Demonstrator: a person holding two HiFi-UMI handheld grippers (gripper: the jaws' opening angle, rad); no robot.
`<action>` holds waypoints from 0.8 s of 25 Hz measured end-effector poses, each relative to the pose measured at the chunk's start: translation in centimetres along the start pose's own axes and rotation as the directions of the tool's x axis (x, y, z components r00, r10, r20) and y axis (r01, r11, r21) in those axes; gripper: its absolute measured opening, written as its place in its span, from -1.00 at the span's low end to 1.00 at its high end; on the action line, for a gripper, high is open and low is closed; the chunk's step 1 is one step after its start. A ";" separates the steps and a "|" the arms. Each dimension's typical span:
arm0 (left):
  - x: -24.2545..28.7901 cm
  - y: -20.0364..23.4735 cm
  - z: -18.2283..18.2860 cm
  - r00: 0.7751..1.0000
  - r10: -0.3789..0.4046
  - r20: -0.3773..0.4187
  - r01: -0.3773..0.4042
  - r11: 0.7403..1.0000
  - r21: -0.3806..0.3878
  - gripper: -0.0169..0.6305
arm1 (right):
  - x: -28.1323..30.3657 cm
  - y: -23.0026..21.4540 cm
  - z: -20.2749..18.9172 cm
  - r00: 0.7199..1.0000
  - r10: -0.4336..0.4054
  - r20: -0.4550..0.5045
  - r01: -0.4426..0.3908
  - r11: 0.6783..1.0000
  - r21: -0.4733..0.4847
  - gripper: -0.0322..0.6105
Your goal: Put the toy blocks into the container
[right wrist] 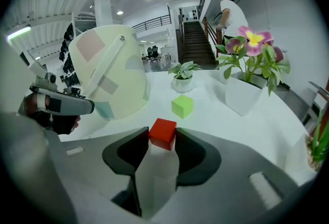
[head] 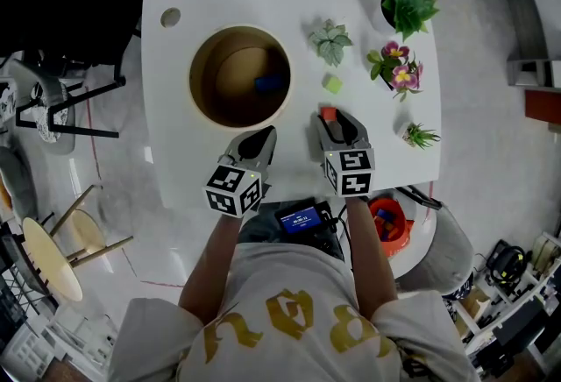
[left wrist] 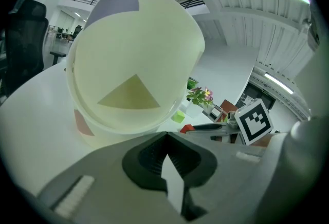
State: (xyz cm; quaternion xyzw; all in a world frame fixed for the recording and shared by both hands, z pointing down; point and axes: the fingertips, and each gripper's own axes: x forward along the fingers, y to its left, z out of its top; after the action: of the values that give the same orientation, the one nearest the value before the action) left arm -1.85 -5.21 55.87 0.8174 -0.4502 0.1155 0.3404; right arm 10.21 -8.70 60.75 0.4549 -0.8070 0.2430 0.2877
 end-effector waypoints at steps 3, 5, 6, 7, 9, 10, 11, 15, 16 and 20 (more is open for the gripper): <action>-0.1 -0.2 0.3 1.000 -0.002 0.005 0.002 1.000 0.001 -0.94 | -0.1 0.2 0.0 1.000 0.008 -0.006 -0.009 1.000 -0.013 -0.32; -0.3 -0.5 0.7 1.000 -0.008 0.016 0.008 1.000 0.003 -0.95 | -0.1 0.6 -0.1 1.000 0.025 -0.013 -0.025 0.999 -0.035 -0.32; -0.4 -0.6 1.0 1.000 -0.011 0.021 0.011 1.000 0.005 -0.94 | -0.1 0.8 -0.1 0.999 0.032 -0.017 -0.033 0.998 -0.048 -0.32; -0.4 -0.8 1.1 1.000 -0.015 0.023 0.015 1.000 0.007 -0.95 | -0.1 1.0 -0.1 0.999 0.036 -0.020 -0.038 0.998 -0.056 -0.33; -0.4 -1.0 1.1 1.000 -0.019 0.021 0.019 1.000 0.011 -0.94 | -0.3 1.2 0.0 0.999 0.037 -0.018 -0.038 0.998 -0.058 -0.33; -0.4 -1.1 1.0 1.000 -0.020 0.019 0.019 1.000 0.012 -0.94 | -0.4 1.2 0.0 0.999 0.035 -0.014 -0.036 0.998 -0.055 -0.33; -0.3 -1.2 1.0 1.000 -0.020 0.019 0.020 1.000 0.013 -0.94 | -0.6 1.2 0.1 0.999 0.033 -0.009 -0.034 0.998 -0.049 -0.33; -0.2 -1.7 1.1 0.999 -0.027 0.021 0.026 0.999 0.022 -0.94 | -1.2 0.8 0.6 1.000 0.027 0.012 -0.027 0.999 -0.020 -0.34; -0.2 -1.8 1.1 0.999 -0.028 0.022 0.027 0.999 0.025 -0.95 | -1.3 0.8 0.7 0.999 0.028 0.017 -0.028 1.000 -0.011 -0.34; -0.6 -2.2 1.6 0.999 -0.033 0.034 0.032 0.999 0.036 -0.95 | -2.1 0.8 1.2 0.999 0.035 0.030 -0.035 0.999 -0.004 -0.34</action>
State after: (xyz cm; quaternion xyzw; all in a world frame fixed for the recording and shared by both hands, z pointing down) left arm -0.59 -5.13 53.40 0.8324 -0.4405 0.1041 0.3198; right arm 10.08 -7.87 58.34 0.4440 -0.8195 0.2395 0.2719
